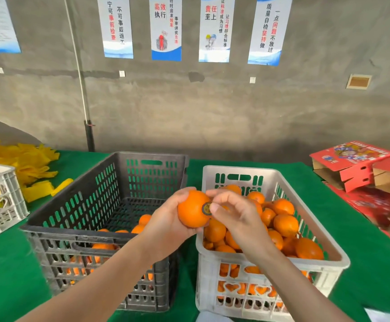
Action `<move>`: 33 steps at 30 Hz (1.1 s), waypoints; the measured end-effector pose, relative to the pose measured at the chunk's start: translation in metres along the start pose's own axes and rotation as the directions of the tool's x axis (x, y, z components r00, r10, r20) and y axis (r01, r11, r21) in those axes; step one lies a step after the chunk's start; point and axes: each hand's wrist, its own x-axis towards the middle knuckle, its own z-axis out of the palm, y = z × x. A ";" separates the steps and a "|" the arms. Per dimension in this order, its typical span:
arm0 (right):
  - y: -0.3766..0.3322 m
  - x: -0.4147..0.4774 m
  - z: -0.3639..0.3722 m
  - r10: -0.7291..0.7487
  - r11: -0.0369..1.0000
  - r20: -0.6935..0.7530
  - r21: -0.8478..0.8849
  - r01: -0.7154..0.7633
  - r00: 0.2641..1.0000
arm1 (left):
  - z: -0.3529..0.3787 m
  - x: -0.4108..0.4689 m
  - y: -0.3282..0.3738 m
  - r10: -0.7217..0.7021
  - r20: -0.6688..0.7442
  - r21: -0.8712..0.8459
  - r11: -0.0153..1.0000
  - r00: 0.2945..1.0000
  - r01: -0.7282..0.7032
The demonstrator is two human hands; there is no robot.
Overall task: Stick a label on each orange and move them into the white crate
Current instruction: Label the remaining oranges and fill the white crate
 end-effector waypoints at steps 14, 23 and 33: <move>0.009 -0.009 -0.001 -0.230 0.853 -0.055 -0.491 0.175 0.972 | 0.011 0.003 -0.021 0.031 0.017 0.001 1.000 0.999 -0.031; 0.050 -0.025 -0.015 0.063 0.974 -0.076 -0.213 -0.078 0.995 | 0.022 0.019 -0.049 -0.001 0.048 0.004 1.000 0.999 0.001; 0.139 0.069 -0.111 0.084 0.796 -0.360 -0.536 -0.279 0.929 | 0.025 0.082 -0.091 0.204 0.075 0.993 0.074 0.976 -0.092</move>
